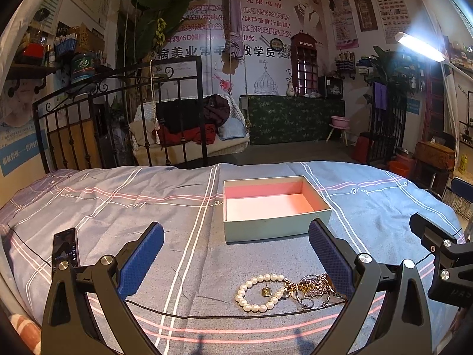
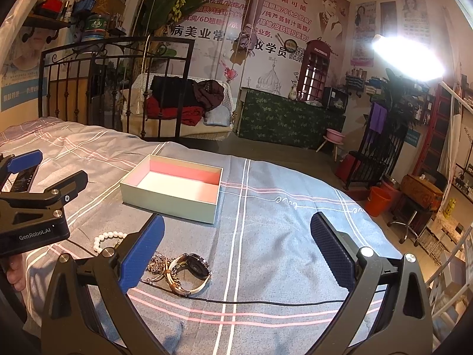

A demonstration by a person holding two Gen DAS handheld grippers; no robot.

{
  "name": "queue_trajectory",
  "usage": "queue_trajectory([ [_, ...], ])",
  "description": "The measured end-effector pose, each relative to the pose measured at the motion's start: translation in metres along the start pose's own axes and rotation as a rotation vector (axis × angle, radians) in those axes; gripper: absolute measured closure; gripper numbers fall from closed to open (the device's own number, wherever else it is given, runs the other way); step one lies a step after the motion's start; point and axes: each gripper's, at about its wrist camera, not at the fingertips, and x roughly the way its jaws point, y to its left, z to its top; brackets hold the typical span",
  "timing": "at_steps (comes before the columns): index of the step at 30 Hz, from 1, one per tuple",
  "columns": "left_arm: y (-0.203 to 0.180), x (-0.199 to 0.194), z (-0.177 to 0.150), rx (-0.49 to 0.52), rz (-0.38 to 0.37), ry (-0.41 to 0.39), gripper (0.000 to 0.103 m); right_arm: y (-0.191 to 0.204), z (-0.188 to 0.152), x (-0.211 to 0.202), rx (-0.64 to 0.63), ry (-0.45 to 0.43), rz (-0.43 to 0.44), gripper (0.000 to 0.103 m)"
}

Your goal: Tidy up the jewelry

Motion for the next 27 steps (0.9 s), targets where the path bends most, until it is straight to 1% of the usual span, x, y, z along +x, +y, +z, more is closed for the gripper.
queue_trajectory([
  [4,-0.002,0.003,-0.001,0.025,-0.017,0.005,0.006,0.000,0.000,0.001,0.001,0.006,0.001,0.006],
  [9,-0.007,0.006,-0.004,0.046,-0.014,0.008,0.006,-0.001,-0.002,0.005,0.007,0.018,0.005,0.005],
  [12,-0.010,0.005,-0.005,0.060,-0.014,-0.015,0.006,-0.002,-0.002,0.008,0.008,0.025,0.005,0.005],
  [14,-0.008,0.003,-0.005,0.046,-0.048,-0.029,0.006,-0.002,-0.003,0.010,0.009,0.032,0.008,0.005],
  [19,-0.006,0.009,-0.004,0.050,-0.033,-0.011,0.006,-0.003,-0.004,0.016,0.014,0.045,0.008,0.005],
  [27,-0.001,0.020,-0.008,0.037,-0.044,0.028,0.006,0.000,-0.002,0.030,0.007,0.070,0.022,0.005],
])
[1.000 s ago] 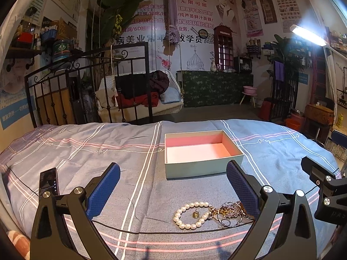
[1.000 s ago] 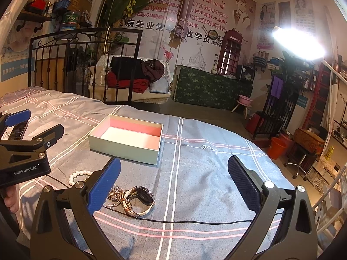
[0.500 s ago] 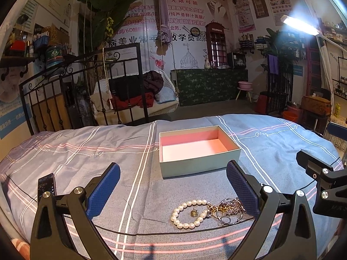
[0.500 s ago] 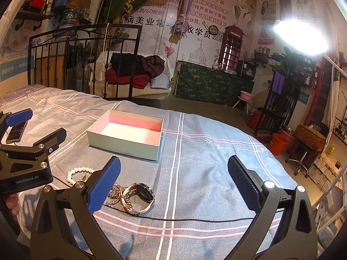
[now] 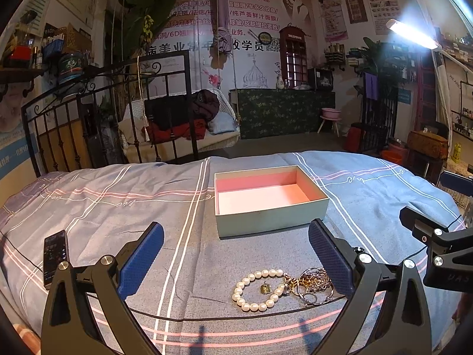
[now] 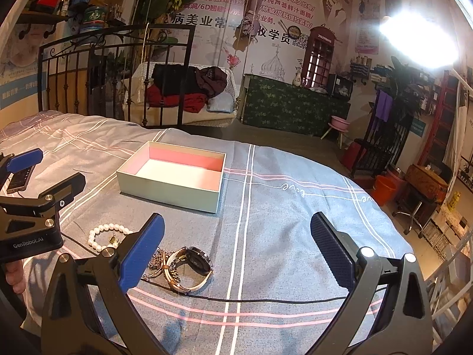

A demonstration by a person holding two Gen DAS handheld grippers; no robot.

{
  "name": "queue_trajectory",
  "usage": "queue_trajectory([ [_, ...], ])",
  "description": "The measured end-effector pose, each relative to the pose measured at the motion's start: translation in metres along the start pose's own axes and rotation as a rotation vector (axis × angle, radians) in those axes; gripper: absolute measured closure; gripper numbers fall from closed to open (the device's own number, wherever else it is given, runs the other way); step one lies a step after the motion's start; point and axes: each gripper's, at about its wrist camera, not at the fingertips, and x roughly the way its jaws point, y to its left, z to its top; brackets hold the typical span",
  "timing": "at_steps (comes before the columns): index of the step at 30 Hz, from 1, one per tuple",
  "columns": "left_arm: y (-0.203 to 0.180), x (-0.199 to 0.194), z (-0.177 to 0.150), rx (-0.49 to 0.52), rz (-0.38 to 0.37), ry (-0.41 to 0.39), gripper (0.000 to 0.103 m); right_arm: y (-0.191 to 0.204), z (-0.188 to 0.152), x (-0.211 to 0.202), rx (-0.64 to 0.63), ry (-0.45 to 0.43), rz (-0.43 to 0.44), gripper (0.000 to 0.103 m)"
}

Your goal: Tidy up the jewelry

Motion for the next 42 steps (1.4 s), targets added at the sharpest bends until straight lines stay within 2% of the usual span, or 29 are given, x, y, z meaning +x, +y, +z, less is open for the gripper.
queue_trajectory([
  [5,0.002,0.003,-0.001,-0.008,-0.009,0.003,0.006,0.001,0.000,0.004,0.003,-0.001,0.001,0.005],
  [8,0.004,0.003,-0.001,0.016,-0.047,0.024,0.006,-0.005,0.002,-0.008,0.043,-0.069,-0.007,0.006],
  [10,0.004,0.006,-0.005,0.053,-0.074,0.072,0.006,-0.012,-0.001,-0.012,0.110,-0.096,0.010,0.005],
  [11,0.005,0.009,-0.009,0.074,-0.072,0.104,0.006,-0.016,-0.003,-0.007,0.135,-0.075,0.072,0.005],
  [12,0.007,0.013,-0.014,0.088,-0.060,0.134,0.006,-0.018,-0.004,0.002,0.147,-0.018,0.137,0.005],
  [13,0.009,0.017,-0.019,0.097,-0.050,0.162,0.006,-0.017,-0.005,0.016,0.141,0.067,0.158,0.006],
  [14,0.012,0.022,-0.024,0.099,-0.045,0.189,0.006,-0.016,-0.007,0.025,0.131,0.115,0.150,0.006],
  [16,0.019,0.034,-0.031,0.093,-0.038,0.257,0.006,-0.017,-0.014,0.039,0.135,0.154,0.110,0.006],
  [20,0.022,0.058,-0.039,0.101,-0.060,0.355,0.006,-0.015,-0.023,0.062,0.112,0.223,0.143,0.006],
  [23,0.014,0.070,-0.040,0.139,-0.120,0.399,0.006,-0.012,-0.028,0.074,0.076,0.252,0.136,0.006],
  [26,0.005,0.079,-0.046,0.198,-0.188,0.454,0.006,-0.019,-0.031,0.084,0.121,0.291,0.153,0.006],
  [30,-0.008,0.104,-0.060,0.230,-0.234,0.534,0.006,-0.025,-0.034,0.102,0.162,0.338,0.165,0.006],
  [34,-0.003,0.114,-0.060,0.145,-0.300,0.545,0.012,-0.017,-0.034,0.109,0.129,0.355,0.196,0.006],
  [40,0.000,0.111,-0.062,0.143,-0.359,0.506,0.015,-0.013,-0.036,0.113,0.125,0.369,0.233,0.006],
  [42,-0.004,0.113,-0.061,0.149,-0.358,0.505,0.016,-0.010,-0.037,0.115,0.130,0.380,0.251,0.006],
])
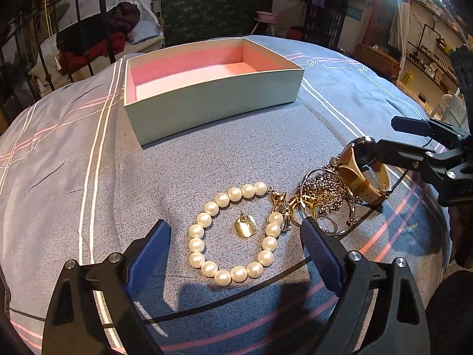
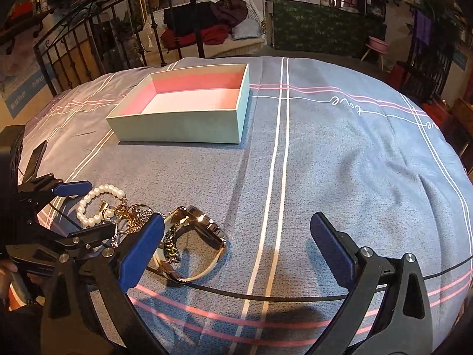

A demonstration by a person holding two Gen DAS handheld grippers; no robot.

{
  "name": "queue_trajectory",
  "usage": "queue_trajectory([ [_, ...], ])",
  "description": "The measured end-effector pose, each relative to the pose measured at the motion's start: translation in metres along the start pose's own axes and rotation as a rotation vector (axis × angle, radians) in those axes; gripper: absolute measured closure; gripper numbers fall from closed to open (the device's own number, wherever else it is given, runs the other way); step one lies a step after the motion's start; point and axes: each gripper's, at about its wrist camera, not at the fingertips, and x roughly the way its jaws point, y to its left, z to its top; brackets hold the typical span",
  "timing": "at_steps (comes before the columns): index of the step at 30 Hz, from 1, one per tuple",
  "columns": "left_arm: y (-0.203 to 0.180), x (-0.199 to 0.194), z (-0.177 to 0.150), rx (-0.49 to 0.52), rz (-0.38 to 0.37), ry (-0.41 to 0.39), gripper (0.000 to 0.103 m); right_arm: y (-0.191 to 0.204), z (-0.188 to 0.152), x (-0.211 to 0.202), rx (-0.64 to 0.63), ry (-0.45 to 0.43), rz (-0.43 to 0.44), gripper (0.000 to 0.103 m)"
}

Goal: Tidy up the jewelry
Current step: 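Grasp the white pearl bracelet with the left gripper while the right gripper grasps the wristwatch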

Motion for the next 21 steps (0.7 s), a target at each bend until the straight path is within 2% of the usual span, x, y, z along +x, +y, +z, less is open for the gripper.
queue_trajectory([
  [2,-0.002,0.000,0.002,0.009,0.008,-0.010,0.029,0.003,-0.001,0.002,-0.010,0.007,0.010,0.006],
  [3,-0.002,0.000,0.002,0.008,0.010,-0.014,0.032,0.004,-0.003,0.003,-0.013,0.009,0.012,0.006],
  [5,-0.001,-0.003,0.004,0.000,0.008,-0.024,0.049,0.005,-0.004,0.003,-0.008,0.014,0.018,0.006],
  [7,-0.001,-0.005,0.004,-0.006,0.005,-0.034,0.061,0.004,-0.004,0.003,0.002,0.015,0.030,0.006],
  [10,-0.003,-0.007,0.004,-0.003,0.003,-0.048,0.069,0.006,-0.005,0.002,-0.005,0.016,0.039,0.006],
  [13,-0.005,-0.011,0.006,-0.012,-0.009,-0.062,0.092,0.010,-0.006,0.003,-0.019,0.026,0.057,0.006],
  [21,0.004,-0.017,0.010,-0.069,-0.030,-0.083,0.093,0.021,-0.013,0.010,-0.035,0.063,0.094,0.006],
])
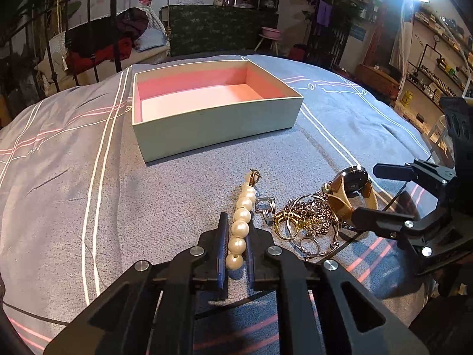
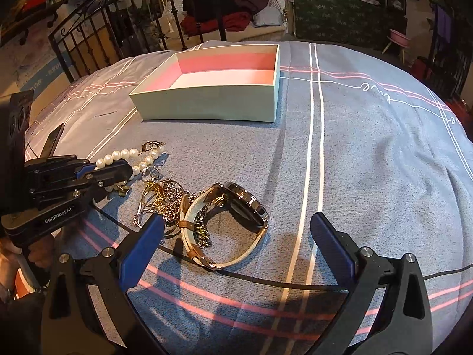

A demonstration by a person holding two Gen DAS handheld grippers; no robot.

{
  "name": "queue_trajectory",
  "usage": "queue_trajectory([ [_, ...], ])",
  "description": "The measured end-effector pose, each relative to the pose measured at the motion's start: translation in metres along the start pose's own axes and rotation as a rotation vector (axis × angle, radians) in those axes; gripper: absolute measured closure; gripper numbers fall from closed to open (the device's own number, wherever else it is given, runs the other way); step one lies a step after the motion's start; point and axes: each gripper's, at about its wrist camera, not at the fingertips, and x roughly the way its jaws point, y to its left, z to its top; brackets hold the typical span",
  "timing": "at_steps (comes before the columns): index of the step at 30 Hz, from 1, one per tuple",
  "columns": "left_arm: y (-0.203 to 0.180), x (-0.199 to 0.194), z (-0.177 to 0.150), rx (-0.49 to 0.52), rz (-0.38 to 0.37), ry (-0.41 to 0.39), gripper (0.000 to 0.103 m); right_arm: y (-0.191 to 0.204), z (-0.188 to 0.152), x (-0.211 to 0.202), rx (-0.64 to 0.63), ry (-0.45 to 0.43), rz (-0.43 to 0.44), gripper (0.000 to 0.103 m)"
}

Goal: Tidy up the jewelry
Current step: 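Grasp the white pearl bracelet with the left gripper while the right gripper grasps the wristwatch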

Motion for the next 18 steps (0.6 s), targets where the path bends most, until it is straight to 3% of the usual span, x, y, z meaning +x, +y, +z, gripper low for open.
queue_trajectory([
  [11,0.018,-0.014,0.008,-0.103,0.013,-0.063,0.094,0.004,0.008,0.014,-0.030,0.029,-0.004,0.006],
  [15,0.020,-0.016,0.009,-0.131,0.012,-0.068,0.094,0.002,0.009,0.018,-0.026,0.053,0.043,0.006],
  [18,0.019,-0.017,0.009,-0.127,0.009,-0.072,0.094,0.000,0.006,0.020,-0.028,0.080,0.087,0.032],
])
